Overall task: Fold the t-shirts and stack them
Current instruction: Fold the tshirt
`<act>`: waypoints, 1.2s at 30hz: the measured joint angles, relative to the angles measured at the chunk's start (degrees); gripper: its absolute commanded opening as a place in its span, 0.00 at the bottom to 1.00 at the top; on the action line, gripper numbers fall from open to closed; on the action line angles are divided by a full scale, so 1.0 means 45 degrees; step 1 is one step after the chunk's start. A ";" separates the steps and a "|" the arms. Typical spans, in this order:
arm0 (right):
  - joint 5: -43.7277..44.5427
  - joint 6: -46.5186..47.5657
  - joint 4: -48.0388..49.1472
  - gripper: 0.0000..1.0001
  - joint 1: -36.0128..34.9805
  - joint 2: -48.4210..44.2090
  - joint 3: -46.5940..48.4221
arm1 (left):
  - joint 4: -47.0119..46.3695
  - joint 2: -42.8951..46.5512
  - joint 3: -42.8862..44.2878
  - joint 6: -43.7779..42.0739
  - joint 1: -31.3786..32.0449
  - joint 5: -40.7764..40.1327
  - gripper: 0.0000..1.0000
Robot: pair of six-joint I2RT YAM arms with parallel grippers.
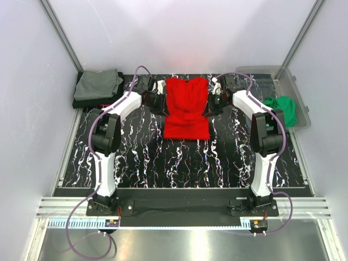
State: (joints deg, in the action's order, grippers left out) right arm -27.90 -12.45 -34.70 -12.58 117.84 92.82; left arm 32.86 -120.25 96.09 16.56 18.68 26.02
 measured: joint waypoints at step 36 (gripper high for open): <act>-0.1073 -0.0301 -0.0253 0.52 0.0466 -0.1127 -0.4415 | -0.0199 0.0918 -0.4566 0.1496 -0.0495 0.3235 0.66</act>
State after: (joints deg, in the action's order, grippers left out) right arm -32.73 -13.80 -35.83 -10.48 112.77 72.95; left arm 31.97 -116.11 75.55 23.29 16.45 40.58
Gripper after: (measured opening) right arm 0.521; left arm 0.666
